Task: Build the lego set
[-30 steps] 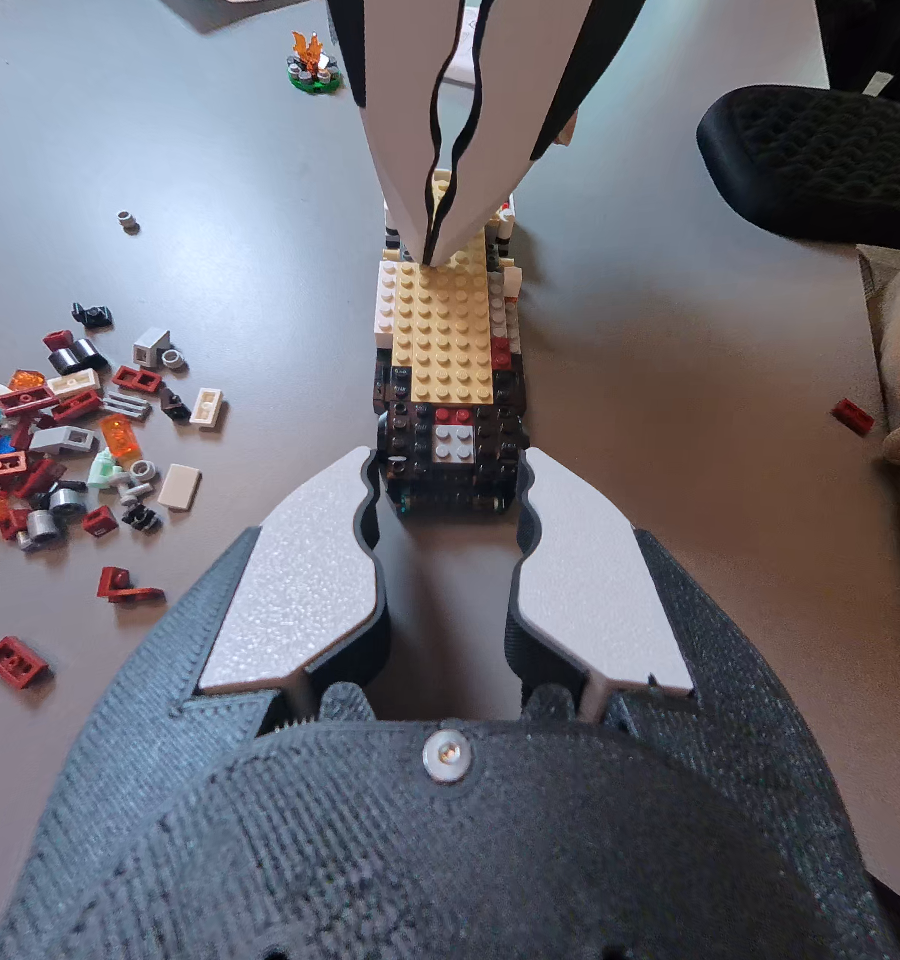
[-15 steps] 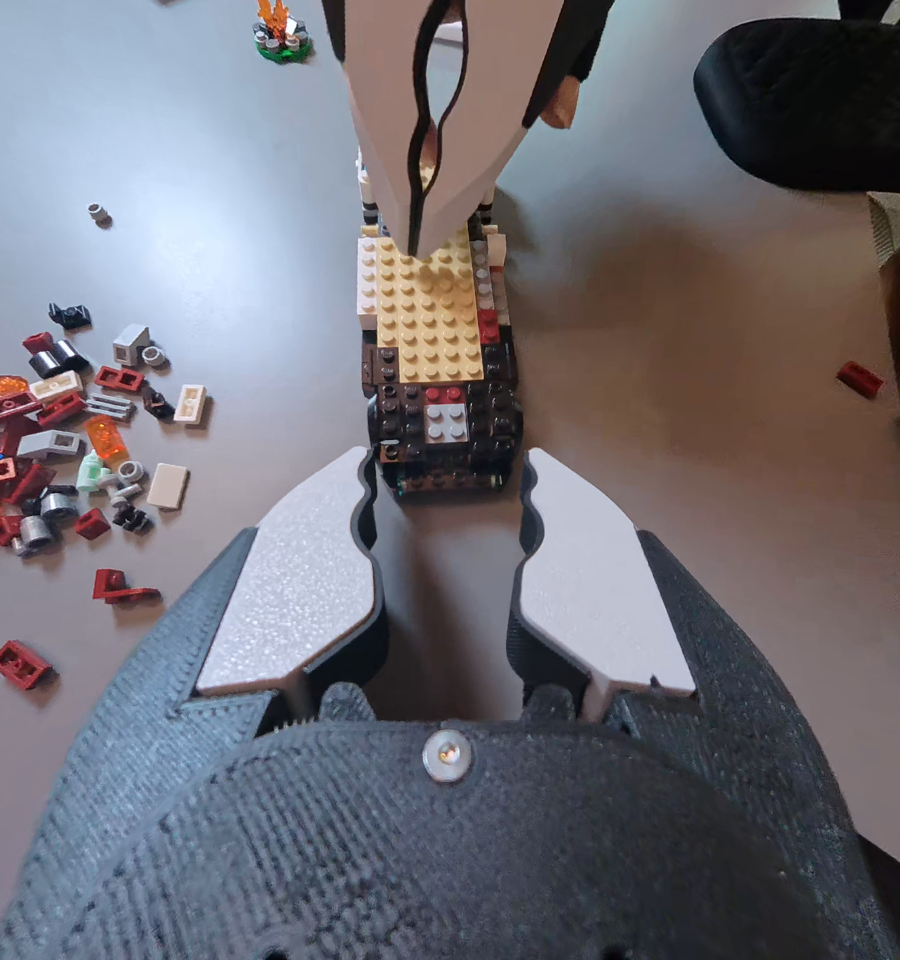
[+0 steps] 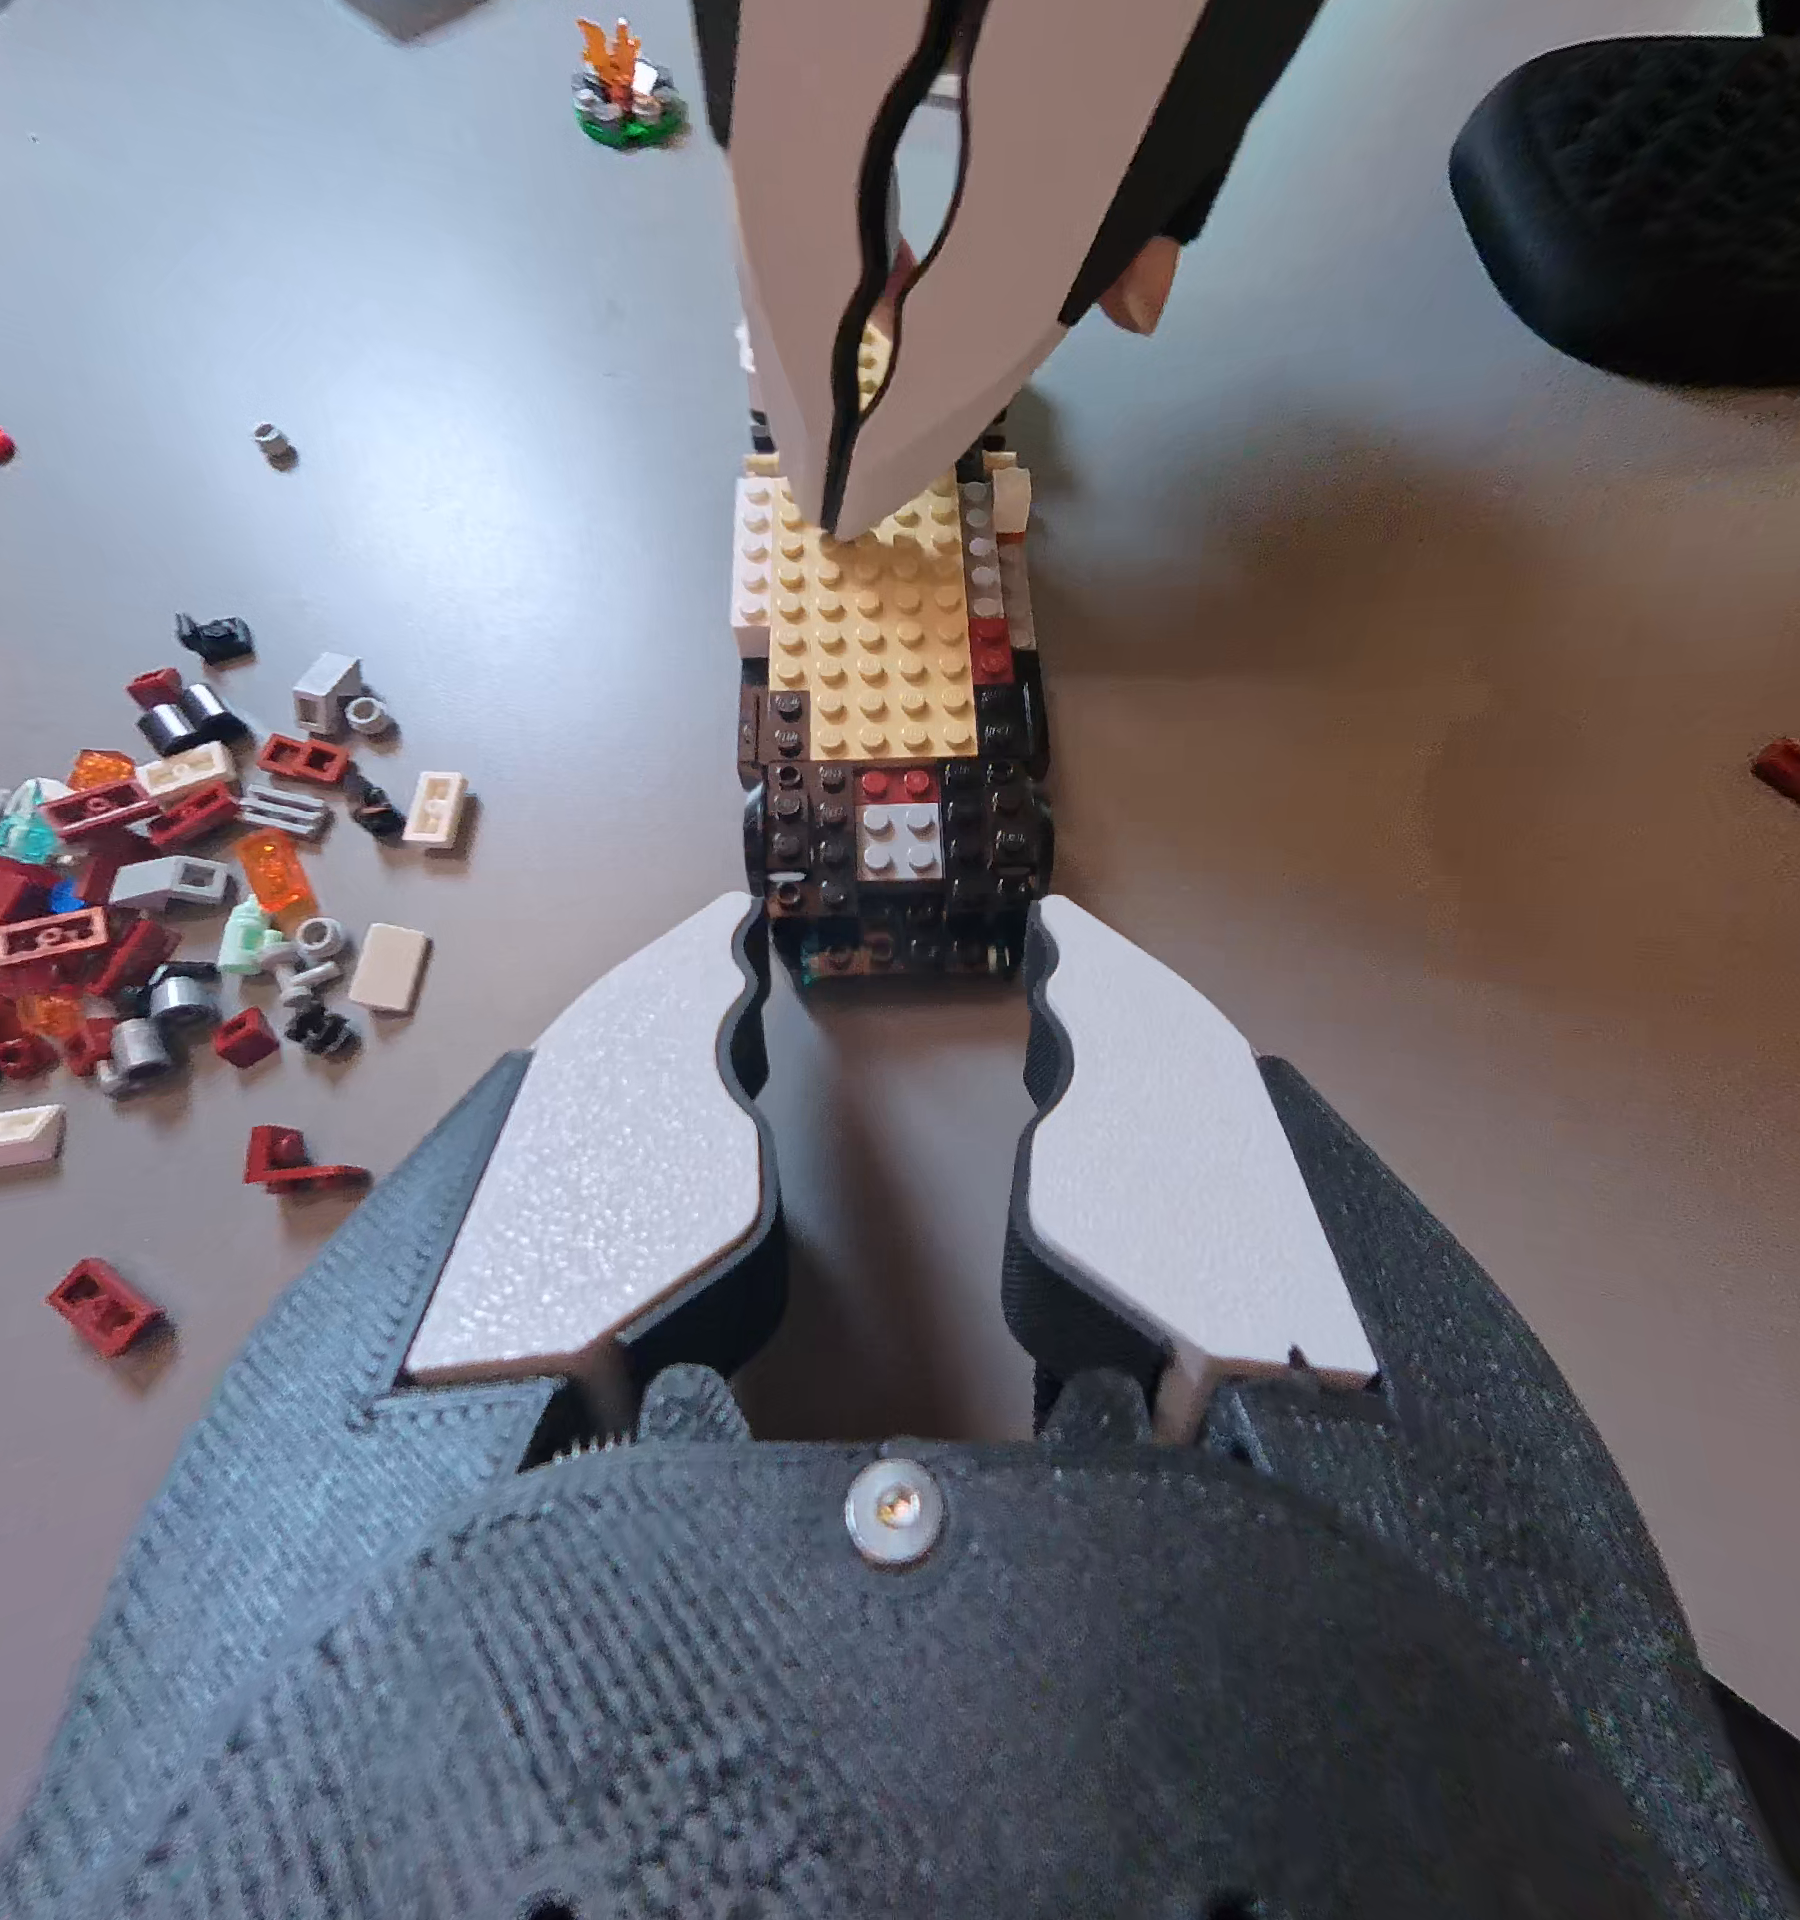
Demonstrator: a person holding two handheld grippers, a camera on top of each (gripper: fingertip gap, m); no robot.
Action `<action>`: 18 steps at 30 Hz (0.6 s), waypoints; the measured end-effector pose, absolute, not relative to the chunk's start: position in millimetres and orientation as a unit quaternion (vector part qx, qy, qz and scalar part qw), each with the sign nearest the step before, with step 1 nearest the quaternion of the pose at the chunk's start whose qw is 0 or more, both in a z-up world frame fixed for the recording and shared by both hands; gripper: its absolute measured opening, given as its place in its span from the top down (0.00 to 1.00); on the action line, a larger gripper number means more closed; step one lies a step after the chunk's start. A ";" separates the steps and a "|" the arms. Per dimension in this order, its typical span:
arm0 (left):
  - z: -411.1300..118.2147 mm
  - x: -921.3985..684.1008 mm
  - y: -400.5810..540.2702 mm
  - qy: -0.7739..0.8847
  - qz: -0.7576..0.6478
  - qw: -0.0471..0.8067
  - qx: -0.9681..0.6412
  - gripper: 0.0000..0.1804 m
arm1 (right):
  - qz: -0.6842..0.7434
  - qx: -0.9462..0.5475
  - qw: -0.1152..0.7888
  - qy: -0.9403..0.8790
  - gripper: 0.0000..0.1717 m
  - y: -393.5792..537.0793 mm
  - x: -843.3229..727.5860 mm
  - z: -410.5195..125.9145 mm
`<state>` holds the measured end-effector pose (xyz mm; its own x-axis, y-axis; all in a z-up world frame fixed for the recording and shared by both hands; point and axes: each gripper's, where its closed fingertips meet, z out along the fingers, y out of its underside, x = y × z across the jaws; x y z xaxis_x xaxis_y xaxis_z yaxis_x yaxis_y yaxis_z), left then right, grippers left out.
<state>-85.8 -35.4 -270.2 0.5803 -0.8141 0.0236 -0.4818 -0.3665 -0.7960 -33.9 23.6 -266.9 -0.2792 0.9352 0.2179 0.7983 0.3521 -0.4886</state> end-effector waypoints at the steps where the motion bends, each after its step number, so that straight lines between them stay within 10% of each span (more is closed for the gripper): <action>1: -269.8 -87.3 -33.2 0.402 -0.208 0.395 -0.799 0.74 | 0.165 -0.557 0.259 -0.772 1.00 23.8 -33.2 -263.0; 10: -206.2 -120.3 2.5 0.284 -0.170 0.571 -0.752 0.76 | 0.379 -0.579 0.525 -0.496 0.80 72.8 17.8 -176.3; 18: -156.0 -187.5 5.8 0.152 -0.090 0.679 -0.713 0.79 | 0.421 -0.557 0.556 -0.451 0.79 88.2 28.2 -172.7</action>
